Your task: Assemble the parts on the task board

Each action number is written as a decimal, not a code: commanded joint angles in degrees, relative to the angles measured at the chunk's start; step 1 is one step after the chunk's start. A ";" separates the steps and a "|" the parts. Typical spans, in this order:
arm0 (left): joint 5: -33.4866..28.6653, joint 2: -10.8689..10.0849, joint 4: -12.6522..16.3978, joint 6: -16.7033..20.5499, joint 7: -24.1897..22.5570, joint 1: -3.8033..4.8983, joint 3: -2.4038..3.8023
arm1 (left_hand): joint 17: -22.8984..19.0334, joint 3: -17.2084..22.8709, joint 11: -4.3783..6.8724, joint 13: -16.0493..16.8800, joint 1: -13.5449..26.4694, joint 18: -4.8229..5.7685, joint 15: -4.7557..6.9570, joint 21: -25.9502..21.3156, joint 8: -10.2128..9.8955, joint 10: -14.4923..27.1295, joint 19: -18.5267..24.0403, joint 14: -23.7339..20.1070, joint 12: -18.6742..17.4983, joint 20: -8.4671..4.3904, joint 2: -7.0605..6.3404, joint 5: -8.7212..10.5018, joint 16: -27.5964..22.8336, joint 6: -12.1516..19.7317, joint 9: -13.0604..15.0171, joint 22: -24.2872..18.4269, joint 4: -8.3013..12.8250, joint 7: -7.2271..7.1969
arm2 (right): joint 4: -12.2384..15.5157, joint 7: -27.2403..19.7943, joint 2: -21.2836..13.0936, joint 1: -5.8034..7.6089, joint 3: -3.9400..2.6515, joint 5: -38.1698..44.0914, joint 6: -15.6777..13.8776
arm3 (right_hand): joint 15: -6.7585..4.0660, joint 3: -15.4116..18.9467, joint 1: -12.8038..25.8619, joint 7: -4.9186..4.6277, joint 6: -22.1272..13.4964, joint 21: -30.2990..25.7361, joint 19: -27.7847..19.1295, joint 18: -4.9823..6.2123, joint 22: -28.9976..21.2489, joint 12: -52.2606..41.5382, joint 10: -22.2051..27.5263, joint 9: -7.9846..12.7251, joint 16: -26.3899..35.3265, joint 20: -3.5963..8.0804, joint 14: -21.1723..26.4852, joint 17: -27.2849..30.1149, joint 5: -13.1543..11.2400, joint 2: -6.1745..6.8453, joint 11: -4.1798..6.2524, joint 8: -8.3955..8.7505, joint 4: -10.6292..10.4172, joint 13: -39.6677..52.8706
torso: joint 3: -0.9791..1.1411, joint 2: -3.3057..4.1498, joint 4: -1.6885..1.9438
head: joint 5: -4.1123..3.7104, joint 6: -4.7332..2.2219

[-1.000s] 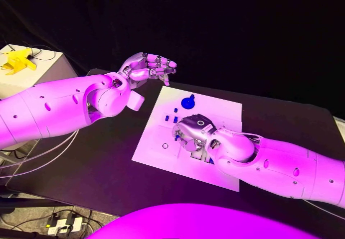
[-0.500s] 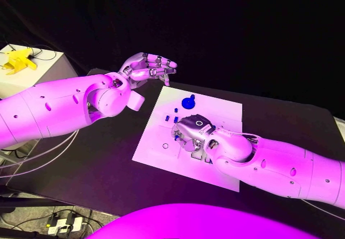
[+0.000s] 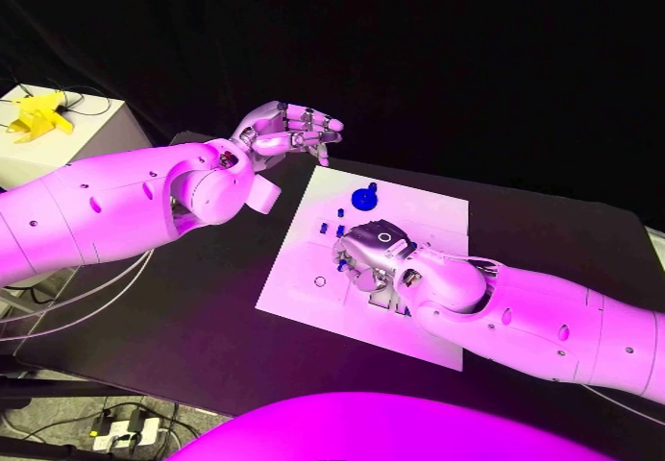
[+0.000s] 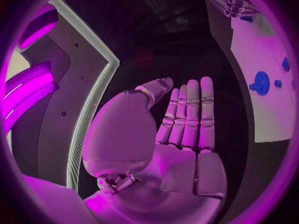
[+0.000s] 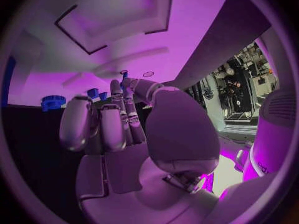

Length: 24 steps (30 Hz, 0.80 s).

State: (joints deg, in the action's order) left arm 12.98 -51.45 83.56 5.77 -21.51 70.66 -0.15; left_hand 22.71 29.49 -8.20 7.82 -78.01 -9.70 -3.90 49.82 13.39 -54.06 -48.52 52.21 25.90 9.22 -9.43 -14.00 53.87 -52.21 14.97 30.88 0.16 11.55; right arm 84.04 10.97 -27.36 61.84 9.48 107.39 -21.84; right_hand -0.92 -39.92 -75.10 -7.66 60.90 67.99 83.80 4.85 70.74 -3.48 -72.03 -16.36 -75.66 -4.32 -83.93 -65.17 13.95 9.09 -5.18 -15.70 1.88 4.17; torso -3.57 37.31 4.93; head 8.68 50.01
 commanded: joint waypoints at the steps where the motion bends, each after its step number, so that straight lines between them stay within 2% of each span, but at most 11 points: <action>1: 0.17 0.07 0.14 -0.71 -0.08 0.03 0.04 | -0.07 -0.35 0.11 -0.09 0.14 -0.80 -0.37 -0.34 -0.21 0.41 -0.03 0.00 -0.09 0.31 0.08 -0.18 -0.38 0.38 -0.05 -0.05 -0.10 0.17 | -0.10 0.59 -0.11 -0.39 0.29 1.51 2.29 | -0.44 -0.36 0.07 -0.11 0.09 -0.30 0.62 -0.06 -0.04 -0.19 -1.77 -0.07 -0.09 0.30 -1.97 0.05 0.17 -0.61 1.56 -0.26 0.14 -0.03 | 0.03 0.00 -0.05 | 0.04 -0.01; 15: 0.18 0.07 0.00 -0.93 0.20 0.03 0.03 | -0.08 -0.38 0.09 -0.09 0.15 -0.80 -0.39 -0.39 -0.20 0.46 -0.05 -0.02 -0.07 0.33 0.08 -0.17 -0.39 0.42 -0.06 -0.09 -0.12 0.19 | 1.74 0.58 -0.99 -0.47 0.29 2.17 -0.46 | -0.43 -0.40 0.09 -0.10 0.08 -0.02 0.67 -0.12 0.21 -0.19 -1.76 -0.13 -0.17 0.29 -1.96 -0.05 0.15 -0.62 1.56 -0.28 0.17 -0.04 | 0.13 0.04 -0.06 | 0.29 -0.01; 20: 0.18 0.11 -0.03 -0.99 0.26 0.03 0.03 | -0.10 -0.44 0.07 -0.10 0.18 -0.80 -0.41 -0.46 -0.19 0.52 -0.06 -0.05 -0.04 0.35 0.06 -0.14 -0.40 0.46 -0.08 -0.15 -0.15 0.20 | 1.90 0.67 -0.99 -0.48 0.28 2.35 -0.13 | -0.43 -0.43 0.09 -0.09 0.10 -0.01 0.66 -0.12 0.22 -0.21 -1.79 -0.17 -0.25 0.29 -1.97 -0.16 0.13 -0.63 1.57 -0.31 0.20 -0.04 | 0.09 0.06 -0.08 | 0.37 -0.01; 24: 0.18 0.16 -0.03 -1.01 0.34 0.03 0.03 | -0.10 -0.44 0.07 -0.10 0.18 -0.80 -0.41 -0.46 -0.19 0.52 -0.06 -0.05 -0.04 0.35 0.06 -0.14 -0.40 0.46 -0.08 -0.15 -0.15 0.20 | 1.53 0.42 -0.68 -0.48 0.29 2.19 1.39 | -0.42 -0.41 0.23 -0.13 0.03 -0.30 0.55 -0.06 0.00 -0.19 -1.73 -0.26 -0.15 0.27 -1.90 0.12 -0.10 -0.54 1.53 -0.32 0.20 -0.07 | 0.08 0.08 -0.10 | 0.31 -0.01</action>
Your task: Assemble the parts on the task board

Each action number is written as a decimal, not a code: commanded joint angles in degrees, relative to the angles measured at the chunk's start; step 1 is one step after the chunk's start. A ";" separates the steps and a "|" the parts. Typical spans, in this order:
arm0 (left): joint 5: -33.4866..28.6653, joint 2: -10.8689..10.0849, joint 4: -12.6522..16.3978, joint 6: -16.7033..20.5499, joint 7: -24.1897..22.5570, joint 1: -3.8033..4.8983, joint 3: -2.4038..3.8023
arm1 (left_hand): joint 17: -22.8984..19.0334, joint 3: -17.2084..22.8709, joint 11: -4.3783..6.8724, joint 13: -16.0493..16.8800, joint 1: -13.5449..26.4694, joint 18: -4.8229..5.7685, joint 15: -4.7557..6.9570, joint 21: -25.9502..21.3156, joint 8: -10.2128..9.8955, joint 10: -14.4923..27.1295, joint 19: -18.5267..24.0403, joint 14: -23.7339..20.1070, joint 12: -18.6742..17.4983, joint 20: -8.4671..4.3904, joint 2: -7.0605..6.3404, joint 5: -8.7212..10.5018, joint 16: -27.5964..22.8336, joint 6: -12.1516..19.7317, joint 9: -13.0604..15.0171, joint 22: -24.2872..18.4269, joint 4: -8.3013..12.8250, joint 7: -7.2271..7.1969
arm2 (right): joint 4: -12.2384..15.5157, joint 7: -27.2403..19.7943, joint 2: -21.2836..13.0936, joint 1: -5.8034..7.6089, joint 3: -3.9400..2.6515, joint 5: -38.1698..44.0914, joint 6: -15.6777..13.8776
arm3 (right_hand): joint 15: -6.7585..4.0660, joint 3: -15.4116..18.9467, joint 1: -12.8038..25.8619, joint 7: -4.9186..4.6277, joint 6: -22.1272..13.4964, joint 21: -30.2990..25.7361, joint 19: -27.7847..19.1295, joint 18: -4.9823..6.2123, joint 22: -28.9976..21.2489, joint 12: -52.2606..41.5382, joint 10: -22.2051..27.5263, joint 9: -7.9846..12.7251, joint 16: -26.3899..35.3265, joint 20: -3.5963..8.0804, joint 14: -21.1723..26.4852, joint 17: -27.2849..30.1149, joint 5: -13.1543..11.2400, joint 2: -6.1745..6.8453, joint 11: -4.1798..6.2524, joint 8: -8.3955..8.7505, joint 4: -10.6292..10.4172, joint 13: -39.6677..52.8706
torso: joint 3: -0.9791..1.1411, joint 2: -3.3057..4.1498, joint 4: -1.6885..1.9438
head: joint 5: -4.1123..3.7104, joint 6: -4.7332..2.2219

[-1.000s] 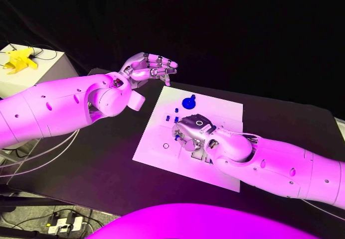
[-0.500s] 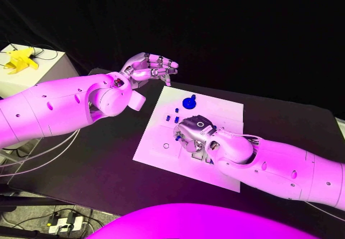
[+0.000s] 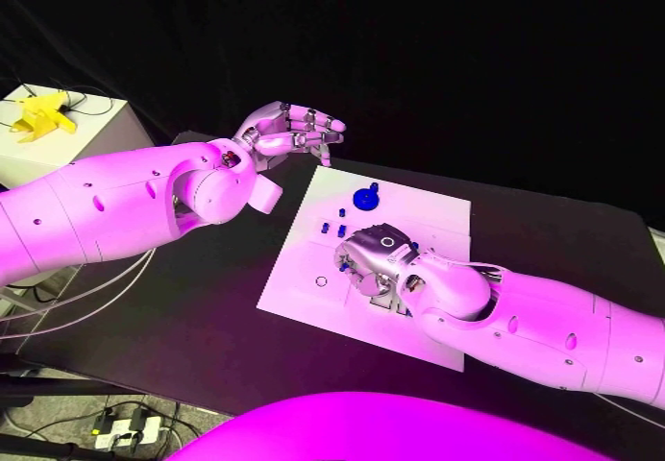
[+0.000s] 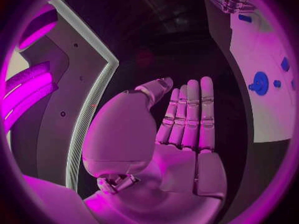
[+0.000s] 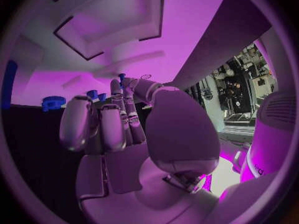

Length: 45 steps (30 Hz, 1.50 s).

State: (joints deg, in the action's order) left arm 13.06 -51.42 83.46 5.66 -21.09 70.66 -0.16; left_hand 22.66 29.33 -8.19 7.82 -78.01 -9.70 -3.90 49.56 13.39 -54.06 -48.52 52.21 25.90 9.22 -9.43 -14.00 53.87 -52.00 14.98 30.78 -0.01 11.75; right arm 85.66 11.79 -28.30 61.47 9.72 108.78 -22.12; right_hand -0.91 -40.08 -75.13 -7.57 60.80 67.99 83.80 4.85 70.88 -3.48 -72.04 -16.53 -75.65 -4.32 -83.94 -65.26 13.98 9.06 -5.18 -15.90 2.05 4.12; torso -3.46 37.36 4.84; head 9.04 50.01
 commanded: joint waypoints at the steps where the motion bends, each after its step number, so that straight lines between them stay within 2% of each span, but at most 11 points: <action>1: 0.11 0.14 0.07 -0.90 -0.06 0.03 0.04 | -0.05 -0.27 0.06 -0.10 0.18 -0.80 -0.41 -0.20 -0.19 0.52 -0.06 -0.05 -0.04 0.35 0.06 -0.14 -0.40 0.26 -0.09 -0.05 0.02 0.00 | -0.32 -0.76 0.36 -0.11 0.05 0.62 2.38 | -0.40 -0.25 0.32 -0.25 0.08 -0.37 0.51 -0.04 -0.19 -0.17 -1.67 -0.12 -0.08 0.27 -1.86 0.34 -0.23 -0.50 1.52 -0.12 0.02 -0.03 | -0.04 0.00 -0.03 | -0.04 -0.01; 6: 0.12 0.13 0.09 -0.88 0.02 0.04 0.03 | -0.06 -0.29 0.05 -0.10 0.18 -0.80 -0.42 -0.24 -0.18 0.56 -0.07 -0.07 -0.03 0.36 0.06 -0.14 -0.40 0.28 -0.10 -0.08 0.01 0.01 | -1.27 -1.71 0.86 -0.10 0.06 0.15 4.32 | 0.17 -0.16 1.01 -0.91 -1.36 -2.32 -0.40 0.29 -1.61 0.07 0.91 -0.39 1.12 -0.15 -1.12 2.65 -1.46 -0.10 0.78 0.40 0.05 -0.41 | -0.06 -0.02 -0.11 | -0.06 -0.01; 10: 0.13 0.13 0.12 -0.93 0.11 0.04 0.03 | -0.06 -0.29 0.05 -0.10 0.18 -0.80 -0.42 -0.24 -0.18 0.56 -0.07 -0.07 -0.03 0.36 0.06 -0.14 -0.40 0.28 -0.10 -0.08 0.01 0.01 | -1.95 -2.21 1.27 -0.10 0.06 -0.11 5.03 | 0.41 -0.04 1.29 -1.15 -1.86 -3.04 -0.72 0.43 -2.12 0.07 1.97 -0.52 1.45 -0.37 -0.91 3.40 -1.74 0.18 0.49 0.60 0.09 -0.43 | -0.05 -0.01 -0.02 | -0.24 -0.01; 20: 0.13 0.05 0.13 -0.99 0.31 0.04 0.02 | -0.07 -0.31 0.03 -0.11 0.18 -0.80 -0.44 -0.29 -0.19 0.63 -0.07 -0.12 -0.02 0.38 0.05 -0.13 -0.42 0.34 -0.12 -0.12 0.00 0.02 | -2.25 -3.63 1.25 -0.10 0.09 -1.50 4.07 | 1.02 1.11 2.64 -1.68 -2.90 -5.82 -1.73 0.98 -4.21 0.03 5.02 -0.78 2.37 -1.00 -0.32 5.41 -1.72 1.69 -0.25 1.19 -0.23 -0.51 | -0.04 -0.03 -0.03 | -0.28 -0.01; 26: 0.13 -0.03 0.14 -1.04 0.41 0.04 0.01 | -0.07 -0.31 0.03 -0.11 0.18 -0.80 -0.44 -0.29 -0.19 0.63 -0.07 -0.12 -0.02 0.38 0.05 -0.13 -0.42 0.34 -0.12 -0.12 0.00 0.02 | -2.10 -3.90 0.88 -0.10 0.10 -2.02 2.23 | 1.40 2.35 3.27 -1.80 -3.80 -9.81 -2.97 1.75 -7.34 0.03 8.05 -0.76 3.74 -1.38 0.44 7.87 -2.17 2.77 -0.66 1.93 -0.56 -0.57 | -0.05 -0.02 0.00 | -0.30 -0.01; 27: 0.13 -0.04 0.14 -1.06 0.44 0.04 0.01 | -0.07 -0.31 0.03 -0.11 0.18 -0.80 -0.44 -0.29 -0.19 0.63 -0.07 -0.12 -0.02 0.38 0.05 -0.13 -0.42 0.34 -0.12 -0.12 0.00 0.02 | -2.08 -3.82 0.77 -0.10 0.10 -2.07 1.68 | 1.48 3.30 3.42 -1.86 -4.52 -12.26 -3.68 2.19 -9.28 0.00 9.33 -0.65 4.49 -1.54 0.83 9.11 -2.93 3.28 -0.80 2.51 -0.71 -0.55 | -0.05 -0.01 0.01 | -0.32 -0.01; 30: 0.13 -0.08 0.15 -1.10 0.50 0.04 0.00 | -0.07 -0.31 0.03 -0.11 0.18 -0.80 -0.44 -0.29 -0.19 0.63 -0.07 -0.12 -0.02 0.38 0.05 -0.13 -0.42 0.34 -0.12 -0.12 0.00 0.02 | -2.00 -3.69 0.51 -0.10 0.10 -2.18 0.42 | 1.65 4.76 2.97 -1.97 -5.59 -16.90 -4.98 2.99 -12.94 -0.17 11.98 -0.39 6.74 -1.69 1.87 12.54 -3.56 3.48 -1.01 3.50 -0.80 -0.53 | -0.04 -0.03 0.02 | -0.39 -0.01; 32: 0.13 -0.10 0.15 -1.12 0.53 0.04 0.00 | -0.09 -0.35 0.00 -0.12 0.23 -0.79 -0.47 -0.36 -0.19 0.71 -0.07 -0.16 -0.01 0.40 0.07 -0.13 -0.44 0.40 -0.14 -0.17 -0.06 0.06 | -1.89 -3.59 0.30 -0.10 0.10 -2.22 -0.18 | 1.79 6.14 2.10 -1.99 -5.95 -22.98 -6.71 3.96 -17.75 -0.17 14.68 -0.21 9.72 -1.83 3.22 16.77 -3.45 3.58 -1.22 4.11 -0.55 -0.52 | -0.04 -0.05 0.01 | -0.42 -0.01; 39: 0.14 -0.23 0.16 -1.23 0.78 0.04 -0.02 | -0.10 -0.37 -0.03 -0.13 0.26 -0.79 -0.49 -0.41 -0.21 0.77 -0.07 -0.19 -0.02 0.41 0.08 -0.12 -0.45 0.47 -0.16 -0.20 -0.10 0.09 | -0.18 -3.72 -2.15 -0.09 0.06 -3.56 -4.56 | 1.73 9.42 0.80 -1.59 -7.13 -27.07 -7.08 4.42 -21.01 -0.55 16.39 0.40 11.61 -1.82 3.74 19.40 -3.34 3.69 -1.16 5.62 -0.59 -0.42 | -0.10 -0.02 0.15 | -0.85 -0.01; 41: 0.14 -0.33 0.15 -1.23 0.83 0.04 -0.02 | -0.10 -0.37 -0.03 -0.13 0.26 -0.79 -0.49 -0.41 -0.21 0.77 -0.07 -0.19 -0.02 0.41 0.08 -0.12 -0.45 0.47 -0.16 -0.20 -0.10 0.09 | 0.60 -4.05 -3.22 -0.03 -0.01 -4.60 -5.99 | 1.74 10.49 0.27 -1.65 -7.37 -28.28 -7.24 4.55 -21.96 -0.59 16.77 0.57 12.19 -1.83 4.00 20.22 -3.31 3.74 -1.20 5.99 -0.55 -0.42 | -0.05 -0.02 0.02 | -0.85 -0.01; 45: 0.15 -0.43 0.10 -1.25 0.87 0.03 -0.03 | -0.11 -0.38 -0.05 -0.14 0.30 -0.78 -0.52 -0.47 -0.22 0.85 -0.07 -0.21 -0.01 0.43 0.14 -0.12 -0.45 0.53 -0.19 -0.24 -0.17 0.13 | 2.54 -4.71 -5.66 0.28 -0.32 -6.75 -7.94 | 1.73 12.48 -0.37 -1.63 -7.58 -28.64 -6.88 4.51 -22.24 -0.87 16.94 0.84 12.13 -1.81 3.77 20.17 -3.24 3.48 -1.19 6.53 -0.89 -0.38 | -0.07 -0.08 -0.16 | -1.01 -0.01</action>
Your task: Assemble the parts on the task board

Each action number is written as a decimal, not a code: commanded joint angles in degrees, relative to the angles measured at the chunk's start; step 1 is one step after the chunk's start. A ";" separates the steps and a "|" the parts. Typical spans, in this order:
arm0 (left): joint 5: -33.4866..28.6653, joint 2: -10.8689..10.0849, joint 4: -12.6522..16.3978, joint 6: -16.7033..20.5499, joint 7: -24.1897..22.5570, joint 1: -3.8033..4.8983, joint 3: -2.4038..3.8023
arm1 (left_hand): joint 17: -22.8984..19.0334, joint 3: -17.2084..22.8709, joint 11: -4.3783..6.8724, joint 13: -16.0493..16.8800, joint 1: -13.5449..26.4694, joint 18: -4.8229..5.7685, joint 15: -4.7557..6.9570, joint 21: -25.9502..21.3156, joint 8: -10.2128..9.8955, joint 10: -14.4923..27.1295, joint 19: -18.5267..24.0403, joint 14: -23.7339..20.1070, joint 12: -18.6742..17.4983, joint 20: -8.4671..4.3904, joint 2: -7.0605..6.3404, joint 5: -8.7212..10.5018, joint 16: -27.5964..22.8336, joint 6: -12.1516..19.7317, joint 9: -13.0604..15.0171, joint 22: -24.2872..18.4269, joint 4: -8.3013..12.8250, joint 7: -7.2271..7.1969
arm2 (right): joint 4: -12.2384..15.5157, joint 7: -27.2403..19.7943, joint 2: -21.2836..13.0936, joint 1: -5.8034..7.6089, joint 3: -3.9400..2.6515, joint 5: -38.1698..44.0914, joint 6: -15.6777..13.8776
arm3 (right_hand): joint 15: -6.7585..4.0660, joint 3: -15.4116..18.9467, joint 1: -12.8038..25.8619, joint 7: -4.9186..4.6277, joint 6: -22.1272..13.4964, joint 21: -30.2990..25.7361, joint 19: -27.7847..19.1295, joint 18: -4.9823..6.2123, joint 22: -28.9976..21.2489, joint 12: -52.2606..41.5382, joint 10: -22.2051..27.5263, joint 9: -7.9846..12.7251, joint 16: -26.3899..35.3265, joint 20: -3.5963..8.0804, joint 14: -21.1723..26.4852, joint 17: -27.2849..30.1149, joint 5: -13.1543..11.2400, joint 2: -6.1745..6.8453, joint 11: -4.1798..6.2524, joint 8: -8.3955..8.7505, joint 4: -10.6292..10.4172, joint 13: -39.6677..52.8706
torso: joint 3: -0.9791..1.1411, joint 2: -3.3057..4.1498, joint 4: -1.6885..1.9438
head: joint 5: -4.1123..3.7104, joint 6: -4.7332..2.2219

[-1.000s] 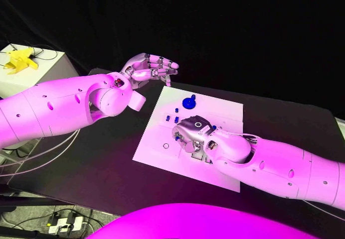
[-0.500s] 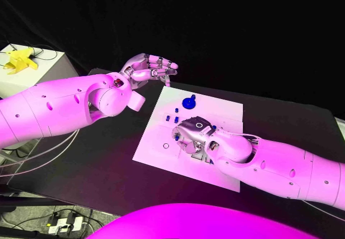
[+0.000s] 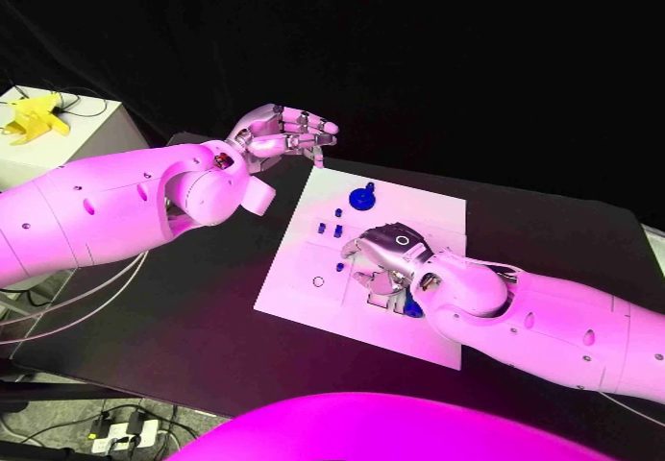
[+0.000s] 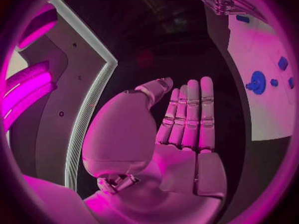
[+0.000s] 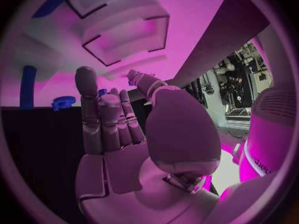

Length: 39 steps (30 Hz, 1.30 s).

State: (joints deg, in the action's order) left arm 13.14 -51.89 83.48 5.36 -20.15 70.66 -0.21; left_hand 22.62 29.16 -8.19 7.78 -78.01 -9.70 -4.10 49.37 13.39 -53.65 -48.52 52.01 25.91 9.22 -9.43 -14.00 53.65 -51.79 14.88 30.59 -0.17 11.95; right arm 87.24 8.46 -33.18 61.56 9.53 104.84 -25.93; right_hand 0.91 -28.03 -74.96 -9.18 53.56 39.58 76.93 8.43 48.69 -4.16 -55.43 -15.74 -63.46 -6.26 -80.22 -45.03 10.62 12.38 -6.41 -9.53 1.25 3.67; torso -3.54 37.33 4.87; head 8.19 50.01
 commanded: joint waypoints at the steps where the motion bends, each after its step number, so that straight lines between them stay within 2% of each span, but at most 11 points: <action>1: 0.06 0.03 0.08 -0.96 -0.07 0.03 0.03 | -0.07 -0.22 -0.06 -0.10 0.30 -0.78 -0.31 -0.29 -0.22 0.44 -0.07 0.00 -0.01 0.43 0.14 -0.12 -0.23 0.33 -0.09 -0.05 0.00 -0.08 | 1.57 -1.54 -1.55 0.37 -0.23 -3.52 -4.43 | -0.13 0.99 -0.74 0.04 -0.29 -0.23 0.17 0.91 -0.06 -0.33 0.26 0.12 -0.22 0.15 -0.13 -0.21 0.18 0.02 0.07 0.28 -0.23 0.09 | -0.04 -0.05 -0.15 | -0.28 -0.01; 6: 0.06 0.06 0.08 -1.08 -0.03 0.03 0.02 | -0.07 -0.22 -0.06 -0.10 0.30 -0.78 -0.31 -0.29 -0.22 0.44 -0.07 0.00 -0.01 0.43 0.14 -0.12 -0.23 0.33 -0.09 -0.05 0.00 -0.08 | 4.96 -2.44 -6.30 1.60 -1.09 -6.96 -4.37 | -0.36 1.73 -1.42 0.09 -0.01 1.32 1.26 0.61 1.14 -1.19 -1.05 0.31 -1.38 0.36 -1.09 -1.54 0.48 -0.48 0.37 0.57 -0.55 0.21 | -0.01 -0.03 -0.09 | -1.03 -0.01; 8: 0.06 0.08 0.06 -1.12 -0.04 0.03 0.02 | -0.07 -0.22 -0.06 -0.10 0.30 -0.78 -0.31 -0.29 -0.22 0.44 -0.07 0.00 -0.01 0.43 0.14 -0.12 -0.23 0.33 -0.09 -0.05 0.00 -0.08 | 6.12 -2.88 -8.50 2.51 -1.42 -8.74 -3.05 | -0.80 0.70 -1.75 0.20 0.56 6.50 3.27 -0.32 5.29 -2.81 -4.53 0.43 -4.61 0.72 -2.68 -5.88 1.07 -0.62 0.83 0.71 -0.68 0.37 | 0.01 -0.05 -0.30 | -1.29 -0.01; 12: 0.06 0.16 0.01 -1.23 -0.07 0.03 0.01 | -0.07 -0.22 -0.06 -0.10 0.30 -0.78 -0.31 -0.29 -0.22 0.44 -0.07 0.00 -0.01 0.43 0.14 -0.12 -0.23 0.33 -0.09 -0.05 0.00 -0.08 | 7.48 -3.70 -12.81 4.55 -1.80 -11.29 0.52 | -0.88 -0.60 -1.37 0.17 0.65 10.16 4.52 -0.97 8.30 -2.98 -5.87 0.63 -6.56 0.95 -3.29 -8.38 1.67 0.06 0.97 1.09 -0.91 0.10 | 0.00 -0.09 -0.62 | -1.91 -0.01; 16: 0.07 0.31 -0.06 -1.29 -0.10 0.03 0.00 | -0.09 -0.23 -0.08 -0.10 0.29 -0.78 -0.34 -0.38 -0.22 0.53 -0.08 -0.05 0.01 0.46 0.18 -0.11 -0.25 0.40 -0.11 -0.11 -0.03 -0.06 | 6.85 -4.34 -15.10 5.80 -1.93 -11.43 3.74 | -0.91 0.10 -0.51 0.46 0.52 11.51 4.92 -1.21 9.49 -2.43 -5.32 0.75 -7.74 0.99 -3.55 -9.80 2.26 1.40 1.10 1.41 -1.28 0.01 | 0.03 -0.10 -0.79 | -2.07 -0.01; 20: 0.07 0.47 -0.11 -1.36 -0.11 0.03 -0.01 | -0.09 -0.23 -0.08 -0.10 0.29 -0.78 -0.34 -0.38 -0.22 0.53 -0.08 -0.05 0.01 0.46 0.18 -0.11 -0.25 0.40 -0.11 -0.11 -0.03 -0.06 | 4.93 -4.51 -15.66 6.34 -1.98 -10.89 5.83 | -0.88 1.78 -0.30 0.92 0.49 11.50 4.91 -1.20 9.59 -1.94 -4.53 0.81 -8.18 1.01 -3.50 -10.13 2.65 1.89 1.12 1.62 -1.63 0.03 | 0.05 -0.12 -0.75 | -2.07 -0.01; 23: 0.07 0.59 -0.17 -1.43 -0.11 0.02 -0.02 | -0.09 -0.23 -0.08 -0.10 0.29 -0.78 -0.34 -0.38 -0.22 0.53 -0.08 -0.05 0.01 0.46 0.18 -0.11 -0.25 0.40 -0.11 -0.11 -0.03 -0.06 | 3.23 -4.30 -15.24 6.52 -1.98 -10.13 6.86 | -0.91 2.33 -0.44 1.04 0.61 11.86 5.06 -1.26 9.91 -1.88 -4.41 0.80 -8.47 1.01 -3.55 -10.51 2.51 1.67 1.12 1.62 -1.80 0.05 | 0.11 -0.07 -0.55 | -2.14 -0.01; 27: 0.07 0.67 -0.23 -1.48 -0.11 0.01 -0.03 | -0.09 -0.23 -0.08 -0.10 0.29 -0.78 -0.34 -0.38 -0.22 0.53 -0.08 -0.05 0.01 0.46 0.18 -0.11 -0.25 0.40 -0.11 -0.11 -0.03 -0.06 | 1.56 -4.03 -14.26 6.53 -1.92 -9.25 7.88 | -0.89 2.82 -0.76 0.99 0.68 11.81 5.12 -1.25 9.88 -1.72 -4.11 0.82 -8.58 1.00 -3.54 -10.51 2.36 1.46 1.07 1.67 -1.87 0.03 | 0.08 -0.10 -0.45 | -2.12 -0.01; 29: 0.07 0.68 -0.25 -1.49 -0.11 0.01 -0.04 | -0.09 -0.23 -0.08 -0.10 0.29 -0.78 -0.34 -0.38 -0.22 0.53 -0.08 -0.05 0.01 0.46 0.18 -0.11 -0.25 0.40 -0.11 -0.11 -0.03 -0.06 | 0.92 -3.98 -13.69 6.46 -1.86 -8.96 8.28 | -0.89 2.92 -0.80 0.98 0.72 11.85 5.14 -1.26 9.92 -1.69 -4.06 0.82 -8.61 0.99 -3.54 -10.53 2.33 1.40 1.06 1.66 -1.91 0.03 | -0.02 -0.09 -0.46 | -2.04 -0.01; 36: 0.07 0.66 -0.24 -1.46 -0.09 0.01 -0.05 | -0.09 -0.23 -0.08 -0.10 0.29 -0.78 -0.34 -0.38 -0.22 0.53 -0.08 -0.05 0.01 0.46 0.18 -0.11 -0.25 0.40 -0.11 -0.11 -0.03 -0.06 | -0.86 -3.94 -11.46 6.11 -1.61 -8.40 9.31 | -0.88 3.04 -1.15 0.92 0.94 11.94 5.19 -1.27 10.02 -1.78 -4.23 0.80 -8.70 0.99 -3.53 -10.55 2.26 0.99 1.07 1.61 -1.99 0.09 | -0.02 0.00 -0.68 | -1.83 -0.01; 39: 0.07 0.69 -0.23 -1.46 -0.08 0.01 -0.05 | -0.09 -0.23 -0.08 -0.10 0.29 -0.78 -0.34 -0.38 -0.22 0.53 -0.08 -0.05 0.01 0.46 0.18 -0.11 -0.25 0.40 -0.11 -0.11 -0.03 -0.06 | -1.33 -4.11 -10.56 5.89 -1.54 -8.42 9.65 | -0.93 2.88 -1.55 0.72 1.21 12.30 5.30 -1.33 10.35 -2.09 -4.90 0.80 -8.90 1.01 -3.53 -10.73 2.13 0.59 1.14 1.59 -2.06 0.17 | -0.05 0.00 -0.64 | -1.83 -0.01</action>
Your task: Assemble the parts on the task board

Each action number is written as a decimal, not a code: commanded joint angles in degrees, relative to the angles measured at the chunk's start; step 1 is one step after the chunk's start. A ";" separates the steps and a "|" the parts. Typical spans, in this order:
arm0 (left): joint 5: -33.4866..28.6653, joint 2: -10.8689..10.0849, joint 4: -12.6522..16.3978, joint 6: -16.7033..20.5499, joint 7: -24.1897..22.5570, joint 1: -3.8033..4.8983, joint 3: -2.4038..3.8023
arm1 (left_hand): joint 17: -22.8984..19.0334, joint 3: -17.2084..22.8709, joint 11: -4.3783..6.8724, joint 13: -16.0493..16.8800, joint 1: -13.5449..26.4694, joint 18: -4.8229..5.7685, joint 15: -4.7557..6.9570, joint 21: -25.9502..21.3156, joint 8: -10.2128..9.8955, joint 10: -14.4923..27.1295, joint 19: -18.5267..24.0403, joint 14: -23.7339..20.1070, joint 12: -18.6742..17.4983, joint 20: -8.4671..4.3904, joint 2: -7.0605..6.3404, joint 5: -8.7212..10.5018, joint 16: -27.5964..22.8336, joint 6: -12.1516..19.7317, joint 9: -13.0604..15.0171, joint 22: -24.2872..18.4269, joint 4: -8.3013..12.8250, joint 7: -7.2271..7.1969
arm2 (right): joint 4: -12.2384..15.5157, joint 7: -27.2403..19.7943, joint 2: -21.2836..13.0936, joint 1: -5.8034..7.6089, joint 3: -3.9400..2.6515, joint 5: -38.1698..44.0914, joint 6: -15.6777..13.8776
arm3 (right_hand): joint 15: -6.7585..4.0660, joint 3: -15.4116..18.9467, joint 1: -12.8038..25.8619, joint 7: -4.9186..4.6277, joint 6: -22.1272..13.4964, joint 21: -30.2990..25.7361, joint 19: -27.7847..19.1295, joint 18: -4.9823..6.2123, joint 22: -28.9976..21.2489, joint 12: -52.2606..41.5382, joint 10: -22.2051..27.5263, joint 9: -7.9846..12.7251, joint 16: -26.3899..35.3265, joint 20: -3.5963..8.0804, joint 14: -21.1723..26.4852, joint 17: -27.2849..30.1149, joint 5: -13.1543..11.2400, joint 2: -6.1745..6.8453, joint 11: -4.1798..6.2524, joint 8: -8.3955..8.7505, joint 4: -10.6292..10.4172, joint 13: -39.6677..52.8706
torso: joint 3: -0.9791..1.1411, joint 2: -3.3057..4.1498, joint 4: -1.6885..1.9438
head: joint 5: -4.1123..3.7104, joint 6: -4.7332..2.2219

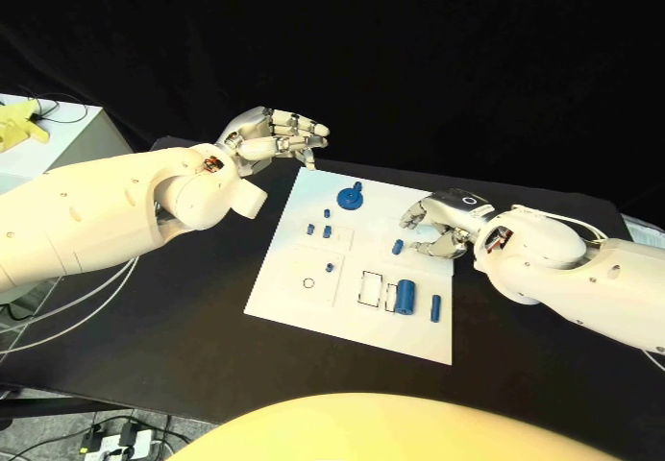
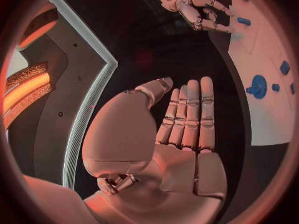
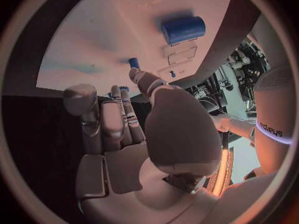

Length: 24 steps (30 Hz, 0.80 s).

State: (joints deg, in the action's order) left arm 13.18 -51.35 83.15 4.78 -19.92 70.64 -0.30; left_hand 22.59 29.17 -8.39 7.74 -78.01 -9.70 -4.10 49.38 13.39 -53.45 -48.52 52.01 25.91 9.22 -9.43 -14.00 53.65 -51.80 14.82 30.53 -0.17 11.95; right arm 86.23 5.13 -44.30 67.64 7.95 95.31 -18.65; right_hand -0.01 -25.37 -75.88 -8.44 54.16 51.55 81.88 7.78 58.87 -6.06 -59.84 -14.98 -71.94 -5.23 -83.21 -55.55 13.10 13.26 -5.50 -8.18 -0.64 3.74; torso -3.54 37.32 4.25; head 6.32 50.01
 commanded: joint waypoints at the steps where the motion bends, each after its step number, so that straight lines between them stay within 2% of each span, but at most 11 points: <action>1: 0.03 0.14 0.10 -0.88 -0.31 0.02 0.03 | -0.06 -0.24 0.12 -0.06 0.29 -0.79 -0.34 -0.38 -0.22 0.33 -0.08 -0.05 0.01 0.46 0.18 -0.11 -0.25 0.40 -0.05 -0.06 -0.04 -0.06 | -0.39 -0.84 0.80 -0.24 0.07 1.08 2.59 | -0.02 0.15 -0.71 -0.04 0.65 0.51 0.40 -0.70 0.34 -0.32 -0.79 0.05 -0.50 0.00 -0.56 -0.29 -0.37 -0.35 0.26 0.25 -0.20 0.14 | -0.05 -0.03 -0.02 | 0.01 -0.01; 6: 0.03 0.11 0.13 -0.86 -0.29 0.02 0.03 | -0.06 -0.24 0.12 -0.06 0.29 -0.79 -0.34 -0.38 -0.22 0.33 -0.08 -0.05 0.01 0.46 0.18 -0.11 -0.25 0.40 -0.05 -0.06 -0.04 -0.06 | -0.67 -1.08 1.58 -0.42 0.24 0.82 3.98 | -0.37 -1.47 -0.45 0.08 1.62 3.61 1.20 -1.22 2.99 -1.10 -4.19 0.01 -2.03 0.27 -1.02 -2.20 -0.43 -0.26 0.72 0.11 -0.88 0.28 | -0.07 -0.08 -0.02 | 0.10 -0.01; 14: 0.03 0.04 0.15 -0.81 -0.27 0.02 0.03 | -0.06 -0.24 0.12 -0.06 0.29 -0.79 -0.34 -0.38 -0.22 0.33 -0.08 -0.05 0.01 0.46 0.18 -0.11 -0.25 0.40 -0.05 -0.06 -0.04 -0.06 | -0.62 -1.55 2.21 -0.63 0.32 0.32 4.67 | -0.35 -2.42 -0.27 0.02 2.37 4.28 1.34 -1.35 3.62 -0.97 -5.16 -0.12 -2.52 0.32 -1.13 -2.75 -0.47 -0.12 0.67 -0.14 -1.18 0.22 | 0.02 -0.07 -0.14 | 0.21 -0.01; 24: 0.03 0.02 0.16 -0.84 -0.22 0.03 0.03 | -0.06 -0.24 0.12 -0.06 0.29 -0.79 -0.34 -0.38 -0.22 0.33 -0.08 -0.05 0.01 0.46 0.18 -0.11 -0.25 0.40 -0.05 -0.06 -0.04 -0.06 | -1.24 -1.71 3.05 -0.68 0.33 -0.01 4.36 | -0.33 -4.12 -0.29 0.00 3.36 4.68 1.34 -1.41 4.07 -0.52 -6.01 -0.32 -2.82 0.32 -1.09 -2.88 -0.50 -0.44 0.66 -0.49 -1.55 0.11 | 0.00 -0.05 -0.06 | 0.11 -0.01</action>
State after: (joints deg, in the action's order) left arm 13.19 -51.38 83.19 4.73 -19.86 70.64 -0.31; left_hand 22.60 29.17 -8.39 7.74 -78.02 -9.70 -4.10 49.38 13.39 -53.45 -48.52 52.01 25.91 9.22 -9.43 -14.00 53.65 -51.80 14.82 30.55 -0.17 11.95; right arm 85.06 4.26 -41.37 67.02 8.27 95.25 -15.35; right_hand -0.33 -29.31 -76.16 -8.48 57.24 56.04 82.90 7.08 62.91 -6.82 -65.44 -15.27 -74.46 -5.03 -83.53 -58.41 12.85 12.97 -4.71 -8.40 -2.24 3.91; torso -3.54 37.23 4.16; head 6.43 50.01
